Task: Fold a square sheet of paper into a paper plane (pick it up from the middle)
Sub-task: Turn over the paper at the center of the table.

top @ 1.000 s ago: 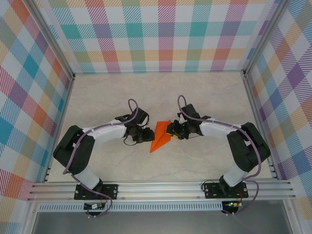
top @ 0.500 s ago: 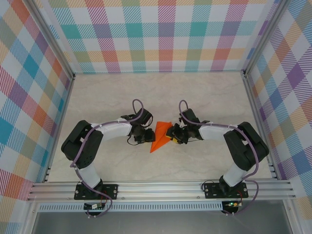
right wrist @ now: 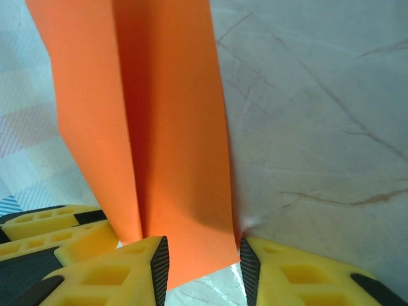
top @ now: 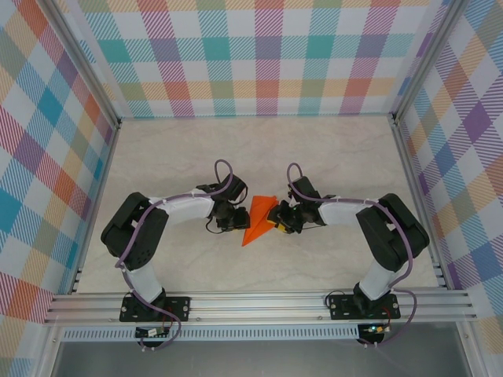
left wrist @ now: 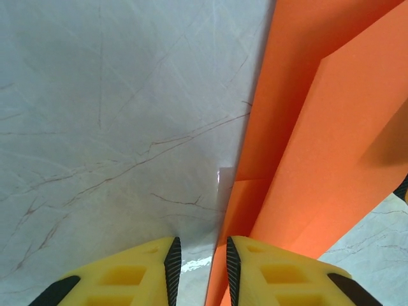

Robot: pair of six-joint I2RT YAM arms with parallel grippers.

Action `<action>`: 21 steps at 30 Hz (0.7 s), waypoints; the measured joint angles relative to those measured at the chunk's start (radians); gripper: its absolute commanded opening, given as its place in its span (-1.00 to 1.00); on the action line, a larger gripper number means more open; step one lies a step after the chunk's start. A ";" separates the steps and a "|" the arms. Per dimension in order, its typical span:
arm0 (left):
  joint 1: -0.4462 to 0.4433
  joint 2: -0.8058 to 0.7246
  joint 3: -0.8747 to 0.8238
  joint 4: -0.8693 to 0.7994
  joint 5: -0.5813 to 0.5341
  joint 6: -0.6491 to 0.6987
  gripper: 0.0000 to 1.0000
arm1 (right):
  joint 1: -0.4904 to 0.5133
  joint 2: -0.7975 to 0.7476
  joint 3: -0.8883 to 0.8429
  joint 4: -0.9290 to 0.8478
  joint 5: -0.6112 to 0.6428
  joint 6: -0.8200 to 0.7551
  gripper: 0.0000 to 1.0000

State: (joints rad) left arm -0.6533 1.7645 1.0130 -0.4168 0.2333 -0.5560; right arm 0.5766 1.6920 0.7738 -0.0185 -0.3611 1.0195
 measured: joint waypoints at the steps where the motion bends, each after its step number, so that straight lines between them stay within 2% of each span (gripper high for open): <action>1: 0.000 0.000 0.000 0.000 0.000 0.000 -0.45 | 0.000 0.000 0.000 0.002 -0.002 0.002 -0.28; 7: 0.000 0.002 0.003 -0.004 -0.003 0.000 -0.49 | 0.000 0.001 0.000 0.006 -0.007 0.011 -0.29; 21: -0.005 0.004 0.005 -0.011 -0.018 0.000 -0.54 | 0.010 0.051 0.006 0.139 -0.043 0.011 -0.25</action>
State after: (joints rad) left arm -0.6579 1.7683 1.0180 -0.4282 0.2153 -0.5560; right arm 0.5865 1.7428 0.7803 0.1204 -0.4038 1.0309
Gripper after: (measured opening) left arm 0.233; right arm 0.369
